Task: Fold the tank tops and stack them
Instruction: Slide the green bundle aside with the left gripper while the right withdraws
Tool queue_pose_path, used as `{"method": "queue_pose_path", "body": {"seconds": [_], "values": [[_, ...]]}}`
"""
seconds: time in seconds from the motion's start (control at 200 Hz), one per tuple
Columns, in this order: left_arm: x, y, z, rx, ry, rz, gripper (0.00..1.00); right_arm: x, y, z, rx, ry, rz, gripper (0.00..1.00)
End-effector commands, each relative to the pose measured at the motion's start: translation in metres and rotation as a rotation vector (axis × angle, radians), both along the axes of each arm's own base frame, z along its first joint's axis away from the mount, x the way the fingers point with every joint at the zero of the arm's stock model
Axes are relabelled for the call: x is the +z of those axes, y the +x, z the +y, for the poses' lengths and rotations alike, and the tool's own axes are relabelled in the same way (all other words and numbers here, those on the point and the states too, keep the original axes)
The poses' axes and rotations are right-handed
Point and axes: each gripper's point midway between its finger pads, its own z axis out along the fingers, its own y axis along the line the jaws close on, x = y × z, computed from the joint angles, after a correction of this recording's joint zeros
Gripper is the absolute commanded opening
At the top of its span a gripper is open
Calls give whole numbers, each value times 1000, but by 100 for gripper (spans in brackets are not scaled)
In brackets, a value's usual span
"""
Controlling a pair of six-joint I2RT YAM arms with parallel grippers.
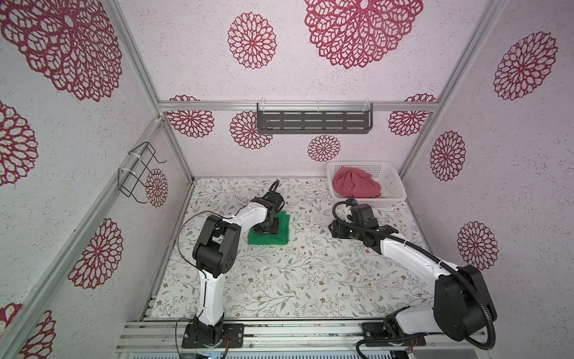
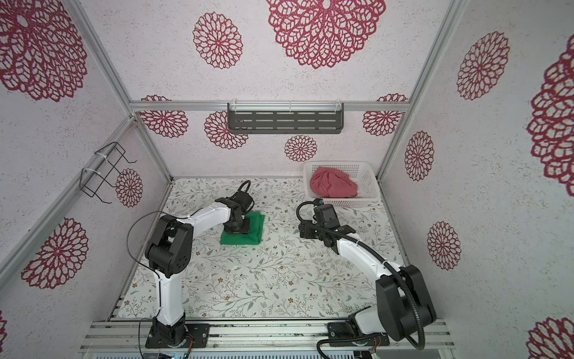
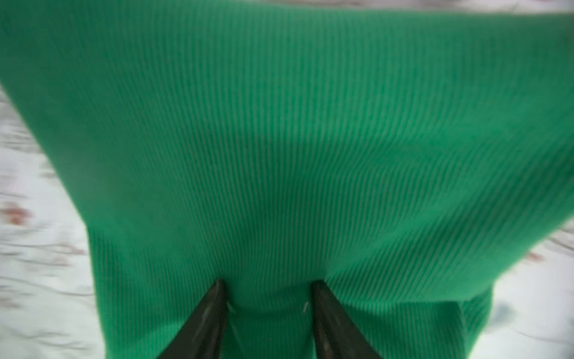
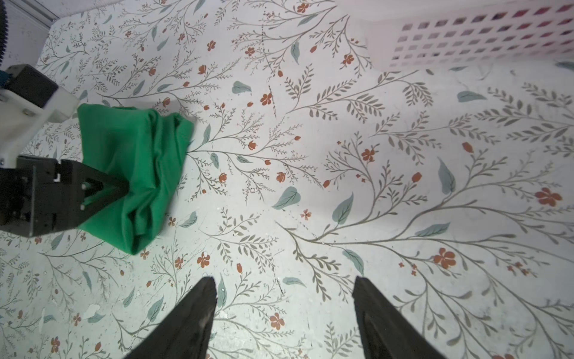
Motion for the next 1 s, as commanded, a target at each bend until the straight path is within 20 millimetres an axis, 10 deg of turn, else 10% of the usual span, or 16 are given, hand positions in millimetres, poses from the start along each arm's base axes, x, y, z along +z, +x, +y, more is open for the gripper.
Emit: {"method": "queue_pose_path", "body": {"seconds": [0.0, 0.31, 0.701, 0.996], "values": [[-6, 7, 63, 17, 132, 55, 47, 19, 3, -10, 2, 5, -59, 73], [1, 76, 168, 59, 209, 22, 49, 21, 1, -34, -34, -10, -59, 73], [-11, 130, 222, -38, 224, -21, 55, 29, -5, -58, -91, -14, -53, 73], [84, 142, 207, 6, 182, -256, 84, 47, -6, -70, -141, -13, -89, 75]]}}
